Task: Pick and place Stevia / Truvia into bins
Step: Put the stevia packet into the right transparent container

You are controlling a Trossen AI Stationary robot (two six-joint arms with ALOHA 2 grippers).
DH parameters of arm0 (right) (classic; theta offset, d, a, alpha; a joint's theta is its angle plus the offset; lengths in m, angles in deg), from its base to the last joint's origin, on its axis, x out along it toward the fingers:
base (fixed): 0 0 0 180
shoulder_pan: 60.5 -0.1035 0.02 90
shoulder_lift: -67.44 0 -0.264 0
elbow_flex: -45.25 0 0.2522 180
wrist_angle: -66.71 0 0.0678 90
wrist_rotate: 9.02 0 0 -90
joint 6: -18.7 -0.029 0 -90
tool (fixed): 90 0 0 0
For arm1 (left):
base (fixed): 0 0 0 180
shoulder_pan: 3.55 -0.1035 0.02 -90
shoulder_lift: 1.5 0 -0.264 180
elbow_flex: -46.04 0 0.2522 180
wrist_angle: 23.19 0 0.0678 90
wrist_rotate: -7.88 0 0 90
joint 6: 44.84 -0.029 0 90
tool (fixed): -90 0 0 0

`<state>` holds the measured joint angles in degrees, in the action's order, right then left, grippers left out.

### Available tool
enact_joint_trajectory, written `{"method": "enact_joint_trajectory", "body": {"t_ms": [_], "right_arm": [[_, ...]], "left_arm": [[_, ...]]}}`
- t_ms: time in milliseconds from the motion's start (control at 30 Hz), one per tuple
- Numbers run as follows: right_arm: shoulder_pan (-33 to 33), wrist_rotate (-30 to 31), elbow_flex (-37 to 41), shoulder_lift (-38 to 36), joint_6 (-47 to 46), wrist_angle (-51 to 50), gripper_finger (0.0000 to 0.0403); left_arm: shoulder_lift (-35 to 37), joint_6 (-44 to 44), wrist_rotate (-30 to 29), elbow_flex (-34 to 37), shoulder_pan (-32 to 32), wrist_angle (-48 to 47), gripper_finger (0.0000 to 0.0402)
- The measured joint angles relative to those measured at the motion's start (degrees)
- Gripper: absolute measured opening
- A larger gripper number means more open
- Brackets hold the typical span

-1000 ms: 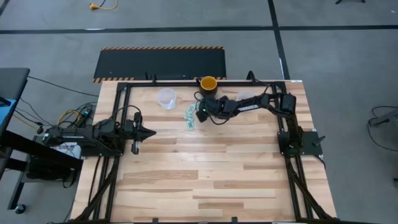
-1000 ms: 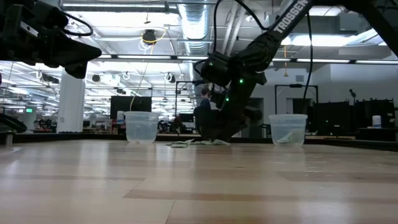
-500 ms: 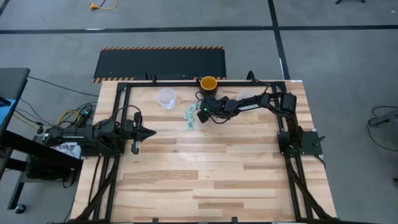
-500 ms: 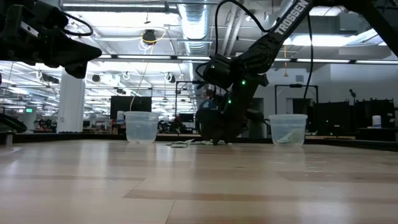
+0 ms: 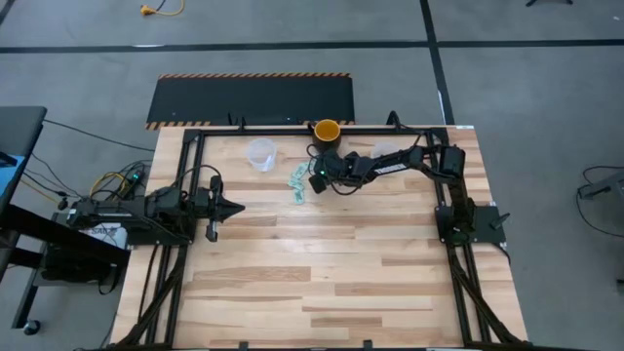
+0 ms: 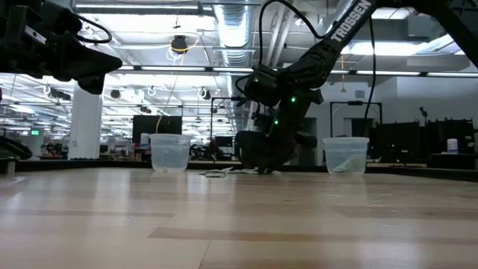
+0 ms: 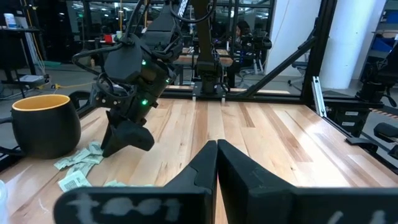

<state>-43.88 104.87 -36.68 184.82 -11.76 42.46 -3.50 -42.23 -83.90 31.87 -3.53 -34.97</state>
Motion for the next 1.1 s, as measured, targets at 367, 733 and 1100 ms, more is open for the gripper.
{"method": "enact_joint_trajectory", "body": {"t_ms": [367,733,1100], "right_arm": [[-0.95,0.28,0.07,0.00,0.02,-0.25,0.0004],[-2.67,1.80,0.15,0.02,0.33,-0.45,0.0001],[-2.80,3.06,0.15,0.02,0.94,-0.36,0.0002]], "left_arm": [[0.00,0.01,0.02,0.01,-0.01,0.00,0.0000],[0.00,-0.11,0.02,-0.01,0.01,0.00,0.0000],[0.00,0.00,0.02,0.01,0.01,0.00,0.0000]]}}
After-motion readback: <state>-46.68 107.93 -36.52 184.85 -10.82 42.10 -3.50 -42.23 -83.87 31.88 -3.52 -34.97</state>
